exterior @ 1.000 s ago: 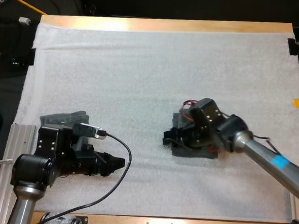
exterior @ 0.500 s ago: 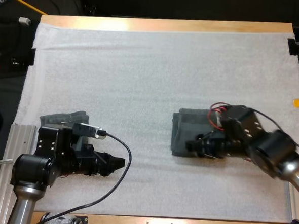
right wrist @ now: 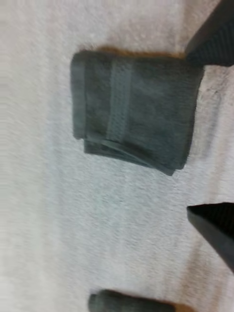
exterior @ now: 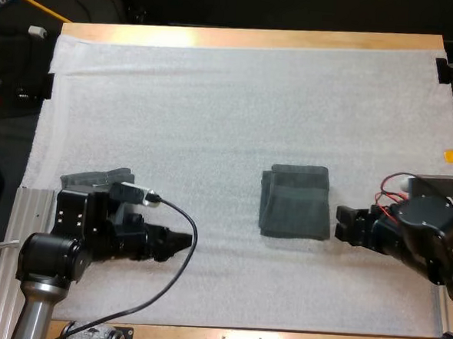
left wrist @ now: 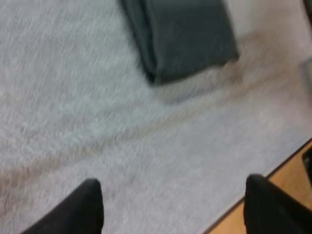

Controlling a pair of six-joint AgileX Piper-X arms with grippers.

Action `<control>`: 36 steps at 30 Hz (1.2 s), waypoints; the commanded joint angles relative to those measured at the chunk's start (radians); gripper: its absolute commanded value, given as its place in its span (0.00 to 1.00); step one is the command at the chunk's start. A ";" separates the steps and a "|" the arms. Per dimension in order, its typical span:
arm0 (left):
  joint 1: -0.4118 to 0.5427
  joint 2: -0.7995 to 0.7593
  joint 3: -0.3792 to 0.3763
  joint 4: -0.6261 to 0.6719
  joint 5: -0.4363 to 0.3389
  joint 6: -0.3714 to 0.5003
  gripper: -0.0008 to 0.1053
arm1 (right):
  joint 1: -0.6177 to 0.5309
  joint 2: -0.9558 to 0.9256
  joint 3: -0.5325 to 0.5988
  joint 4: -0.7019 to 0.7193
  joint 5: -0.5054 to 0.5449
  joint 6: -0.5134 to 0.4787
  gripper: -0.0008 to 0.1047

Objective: Pick towel from pile, fold and stack

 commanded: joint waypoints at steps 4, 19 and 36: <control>-0.006 0.004 -0.003 -0.146 0.017 -0.105 0.58 | -0.001 0.006 -0.007 0.003 0.016 0.006 0.56; -0.296 0.283 -0.003 -0.465 -0.039 -0.304 0.58 | -0.001 0.012 -0.007 0.007 -0.031 0.007 0.56; -0.355 0.673 -0.042 -0.675 -0.100 -0.365 0.58 | -0.001 0.012 -0.007 0.015 -0.060 0.008 0.56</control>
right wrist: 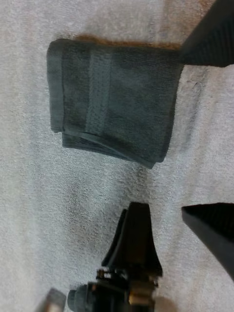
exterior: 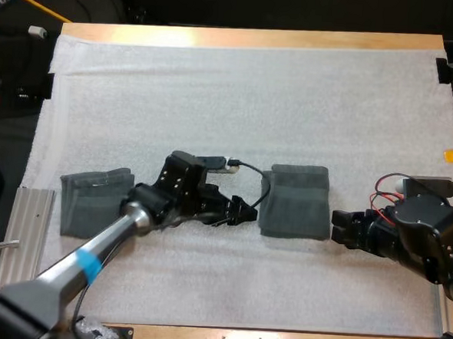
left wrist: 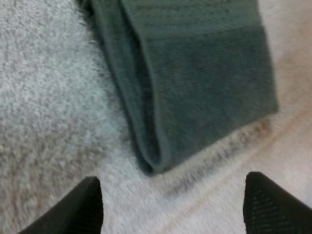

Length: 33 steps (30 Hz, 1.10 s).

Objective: Pick towel from pile, fold and stack

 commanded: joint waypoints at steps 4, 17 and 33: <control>-0.005 0.080 -0.071 -0.019 -0.004 -0.009 0.58 | -0.001 0.001 -0.007 0.002 -0.018 0.002 0.56; -0.005 0.306 -0.227 0.008 0.028 -0.026 0.58 | -0.001 0.001 -0.007 0.002 -0.027 -0.002 0.56; -0.073 0.433 -0.424 0.282 -0.028 -0.048 0.58 | -0.001 0.001 -0.007 0.002 -0.027 -0.002 0.56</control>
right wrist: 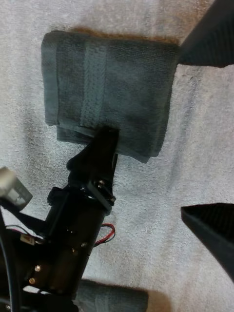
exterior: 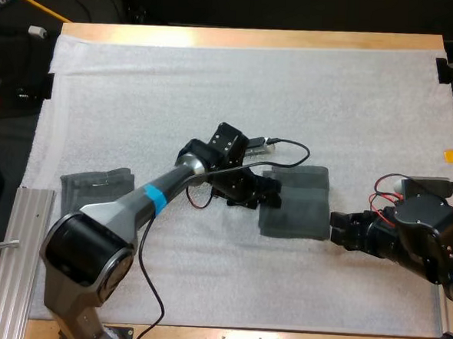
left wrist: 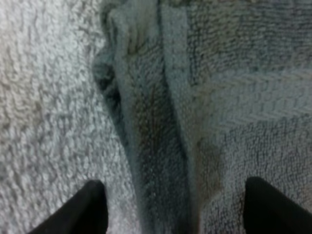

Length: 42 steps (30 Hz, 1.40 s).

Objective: Pick towel from pile, fold and stack

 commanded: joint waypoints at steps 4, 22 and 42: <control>-0.017 0.036 -0.063 0.105 -0.013 -0.011 0.58 | -0.001 0.001 -0.007 0.002 0.000 -0.002 0.56; -0.097 0.094 -0.171 0.126 0.053 -0.035 0.32 | -0.001 0.001 -0.007 0.002 0.000 -0.002 0.56; -0.018 -0.063 -0.256 0.479 -0.237 0.404 0.01 | -0.001 0.001 -0.007 -0.014 -0.316 -0.002 0.56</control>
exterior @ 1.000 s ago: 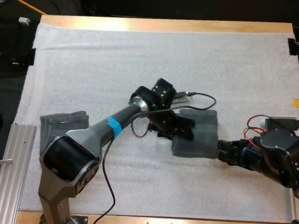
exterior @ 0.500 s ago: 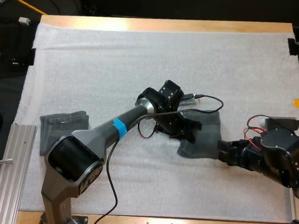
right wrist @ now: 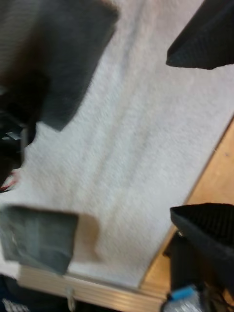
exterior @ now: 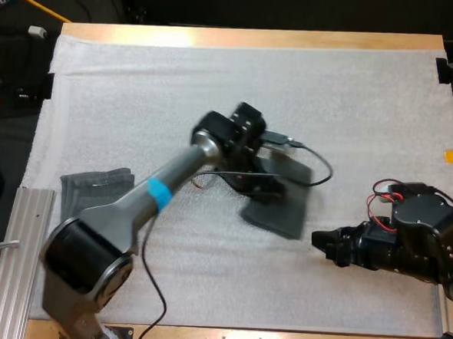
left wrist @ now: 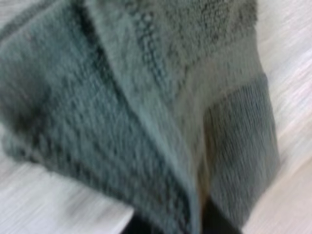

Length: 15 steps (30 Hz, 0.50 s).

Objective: Pick towel from pile, fold and stack

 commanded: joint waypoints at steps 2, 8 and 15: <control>0.037 -0.053 -0.008 0.076 -0.067 0.068 0.01 | -0.001 0.001 -0.007 -0.019 -0.025 0.000 0.56; 0.147 -0.154 -0.008 0.171 -0.072 0.129 0.01 | -0.001 0.001 -0.007 -0.064 -0.025 0.005 0.56; 0.292 -0.244 -0.008 0.332 -0.152 0.228 0.01 | -0.001 0.001 -0.007 -0.063 -0.025 0.005 0.56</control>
